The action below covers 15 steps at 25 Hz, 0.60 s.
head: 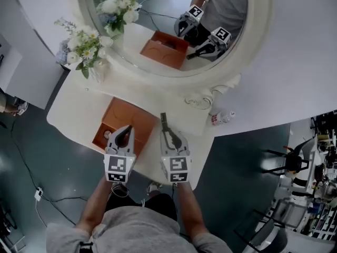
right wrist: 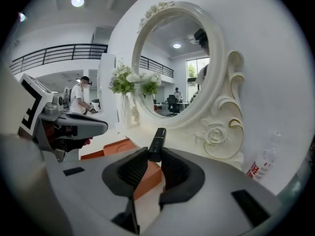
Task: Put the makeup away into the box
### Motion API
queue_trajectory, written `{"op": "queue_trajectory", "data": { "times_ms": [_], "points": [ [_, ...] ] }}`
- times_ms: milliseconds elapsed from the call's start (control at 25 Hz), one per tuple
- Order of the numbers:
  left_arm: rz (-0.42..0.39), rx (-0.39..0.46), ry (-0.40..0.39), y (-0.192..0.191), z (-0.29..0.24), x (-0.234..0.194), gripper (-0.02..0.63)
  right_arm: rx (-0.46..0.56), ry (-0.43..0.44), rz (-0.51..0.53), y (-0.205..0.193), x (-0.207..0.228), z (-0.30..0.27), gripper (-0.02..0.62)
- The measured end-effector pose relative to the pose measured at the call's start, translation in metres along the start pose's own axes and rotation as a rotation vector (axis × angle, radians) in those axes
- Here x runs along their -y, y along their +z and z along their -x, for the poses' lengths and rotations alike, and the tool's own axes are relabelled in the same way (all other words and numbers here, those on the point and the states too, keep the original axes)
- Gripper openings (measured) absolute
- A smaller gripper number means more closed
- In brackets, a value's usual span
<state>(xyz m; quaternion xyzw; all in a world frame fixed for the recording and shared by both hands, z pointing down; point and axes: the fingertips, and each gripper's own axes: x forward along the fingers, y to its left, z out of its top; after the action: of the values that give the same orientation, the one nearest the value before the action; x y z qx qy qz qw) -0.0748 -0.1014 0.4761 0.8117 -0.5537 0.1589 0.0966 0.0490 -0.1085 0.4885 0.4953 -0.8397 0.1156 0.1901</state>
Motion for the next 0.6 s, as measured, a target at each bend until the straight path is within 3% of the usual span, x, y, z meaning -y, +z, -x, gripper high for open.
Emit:
{"op": "queue_trajectory", "data": {
  "times_ms": [600],
  "points": [
    [0.093,-0.037,0.269,-0.056,0.093,-0.111,0.003,-0.025,0.352,0.157,0.002,-0.164,-0.05,0.095]
  ]
}}
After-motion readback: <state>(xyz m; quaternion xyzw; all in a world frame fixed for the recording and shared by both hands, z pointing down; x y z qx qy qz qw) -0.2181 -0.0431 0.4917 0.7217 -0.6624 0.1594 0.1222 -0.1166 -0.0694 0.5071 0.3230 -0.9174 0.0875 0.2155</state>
